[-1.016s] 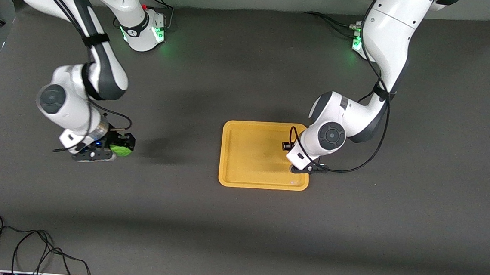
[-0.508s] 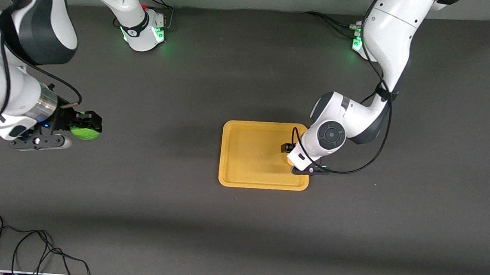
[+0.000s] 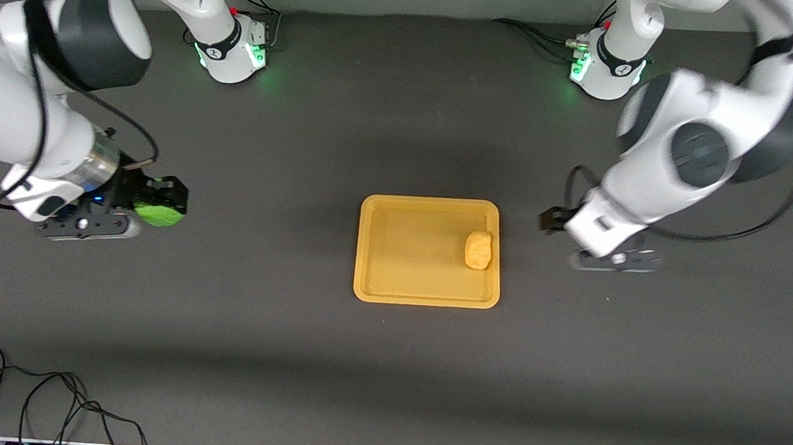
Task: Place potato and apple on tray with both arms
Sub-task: 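Carry the apple to the tray while the left gripper withdraws, then lower the apple onto the tray beside the potato and open the right gripper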
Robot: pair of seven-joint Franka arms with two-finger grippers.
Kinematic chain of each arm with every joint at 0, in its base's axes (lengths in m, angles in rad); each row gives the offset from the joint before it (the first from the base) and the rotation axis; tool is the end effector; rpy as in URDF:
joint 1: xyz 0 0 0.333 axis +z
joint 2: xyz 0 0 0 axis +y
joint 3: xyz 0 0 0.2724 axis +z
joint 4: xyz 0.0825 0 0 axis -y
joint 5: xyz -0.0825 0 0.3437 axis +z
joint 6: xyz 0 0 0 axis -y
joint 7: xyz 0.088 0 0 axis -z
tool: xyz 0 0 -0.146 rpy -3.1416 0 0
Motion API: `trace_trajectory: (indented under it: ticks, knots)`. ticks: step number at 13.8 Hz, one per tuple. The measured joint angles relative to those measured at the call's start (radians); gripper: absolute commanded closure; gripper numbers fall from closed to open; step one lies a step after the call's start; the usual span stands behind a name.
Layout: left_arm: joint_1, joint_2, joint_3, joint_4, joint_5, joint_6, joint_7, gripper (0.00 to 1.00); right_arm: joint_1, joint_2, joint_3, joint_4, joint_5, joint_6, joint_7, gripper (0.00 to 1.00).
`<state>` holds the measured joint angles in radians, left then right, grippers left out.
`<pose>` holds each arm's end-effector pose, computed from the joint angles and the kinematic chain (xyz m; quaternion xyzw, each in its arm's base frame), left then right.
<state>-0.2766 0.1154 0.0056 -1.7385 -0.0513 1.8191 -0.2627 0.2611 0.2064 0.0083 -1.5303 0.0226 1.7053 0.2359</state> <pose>0.5276 -0.1530 0.4285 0.9995 0.0026 -0.0232 0.0190 0.5512 0.1550 0.4587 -0.9997 -0.0150 0.0182 0.0077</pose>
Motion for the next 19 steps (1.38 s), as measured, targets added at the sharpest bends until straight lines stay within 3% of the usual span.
trace_trajectory:
  ticks: [4,8,10,15,19]
  knots:
    - [0.161,-0.147,0.006,-0.019,0.027,-0.063,0.233,0.0,0.234,0.16,0.005,0.181,0.001,0.007,0.374,0.48]
    - [0.217,-0.17,0.007,-0.034,0.044,-0.064,0.329,0.0,0.468,0.381,0.007,0.392,-0.001,0.05,0.738,0.48]
    - [0.217,-0.17,0.005,-0.035,0.045,-0.065,0.365,0.0,0.552,0.475,0.003,0.443,-0.009,0.111,0.833,0.48]
    - [0.218,-0.172,0.016,-0.035,0.048,-0.065,0.409,0.0,0.563,0.683,-0.008,0.455,-0.061,0.284,0.855,0.48]
    - [0.222,-0.175,0.026,-0.036,0.05,-0.065,0.441,0.0,0.562,0.78,-0.013,0.459,-0.093,0.386,0.855,0.47]
